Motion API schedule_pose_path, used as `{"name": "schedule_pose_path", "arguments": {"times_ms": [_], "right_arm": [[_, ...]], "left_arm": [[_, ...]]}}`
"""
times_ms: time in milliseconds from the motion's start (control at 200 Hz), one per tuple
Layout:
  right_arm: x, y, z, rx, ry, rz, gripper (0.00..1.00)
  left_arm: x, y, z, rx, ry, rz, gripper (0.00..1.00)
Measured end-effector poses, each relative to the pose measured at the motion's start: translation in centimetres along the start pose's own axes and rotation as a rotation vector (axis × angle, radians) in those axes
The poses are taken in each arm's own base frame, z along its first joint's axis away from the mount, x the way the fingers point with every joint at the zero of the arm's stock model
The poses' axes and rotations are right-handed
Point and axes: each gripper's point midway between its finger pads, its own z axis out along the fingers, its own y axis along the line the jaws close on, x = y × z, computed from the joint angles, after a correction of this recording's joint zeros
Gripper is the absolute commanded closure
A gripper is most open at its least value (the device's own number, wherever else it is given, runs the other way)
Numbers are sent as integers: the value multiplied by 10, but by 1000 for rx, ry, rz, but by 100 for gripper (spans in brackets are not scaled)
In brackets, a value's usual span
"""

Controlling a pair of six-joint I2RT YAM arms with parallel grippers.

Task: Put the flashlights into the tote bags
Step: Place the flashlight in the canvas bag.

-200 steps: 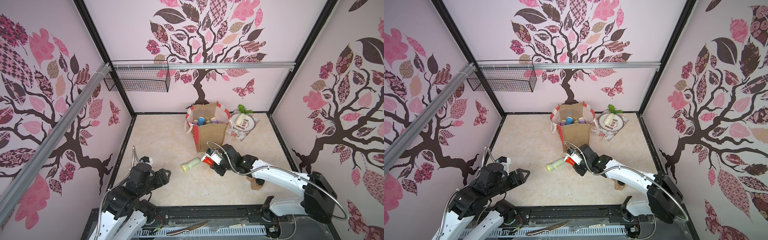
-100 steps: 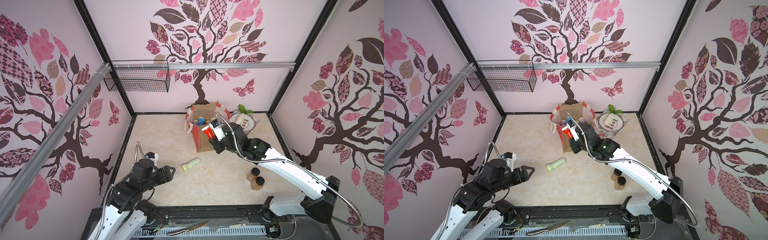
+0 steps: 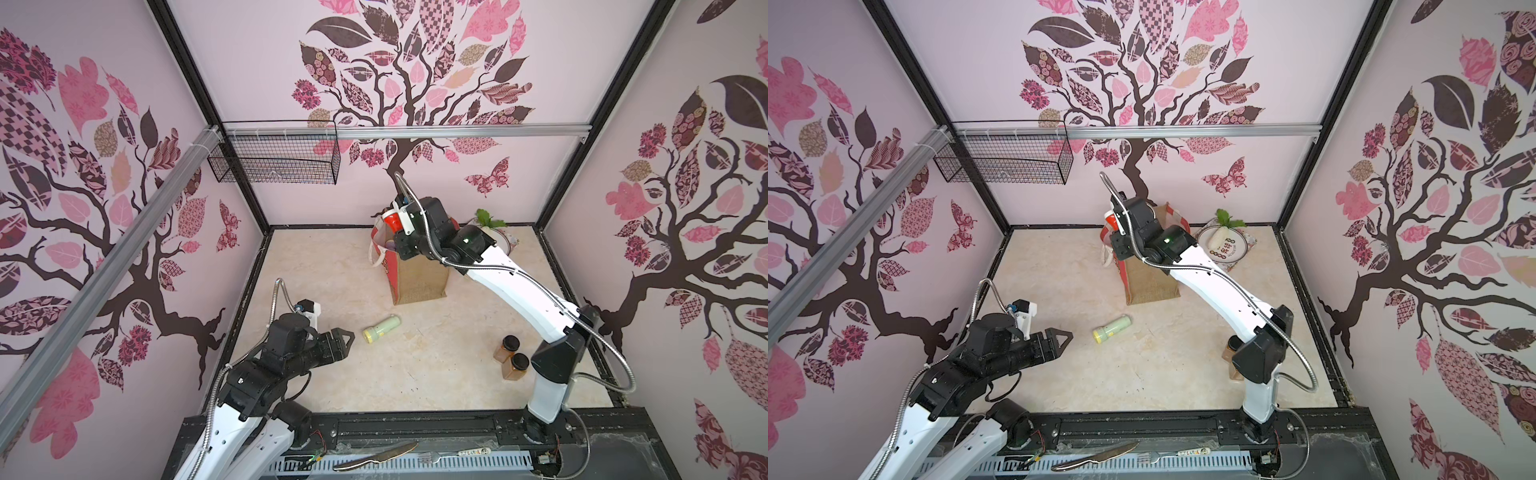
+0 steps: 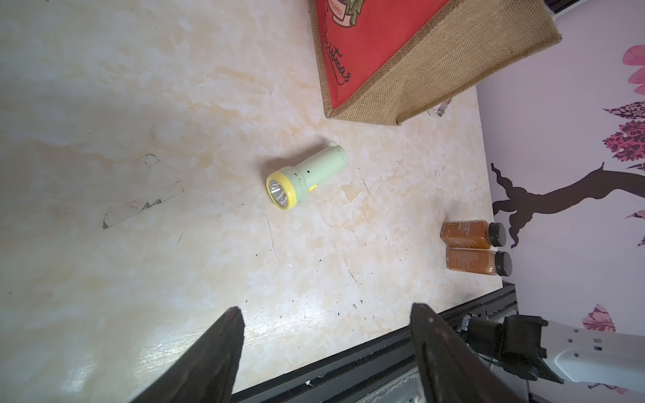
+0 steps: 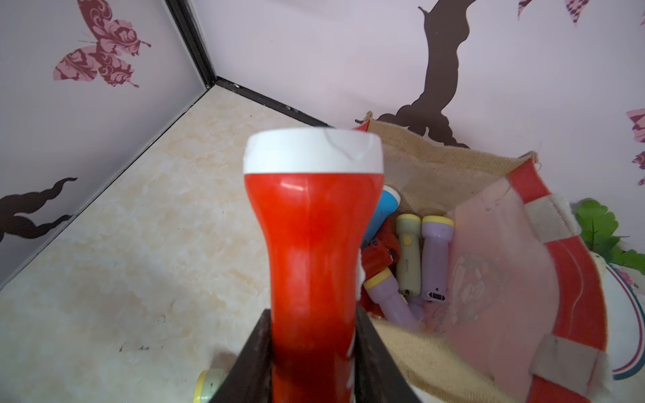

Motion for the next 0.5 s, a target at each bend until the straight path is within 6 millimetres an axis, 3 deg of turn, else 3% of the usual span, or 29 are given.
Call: {"name": "schedule_pose_path", "arguments": {"times_ms": [190, 380, 500], "right_arm": [[-18, -27, 30, 55, -8, 32, 100], [0, -56, 61, 108, 54, 45, 100], [13, -70, 78, 130, 93, 54, 100]], "left_arm": [[-4, -8, 0, 37, -10, 8, 20], [-13, -23, -2, 97, -34, 30, 18], [-28, -40, -11, 145, -79, 74, 17]]}}
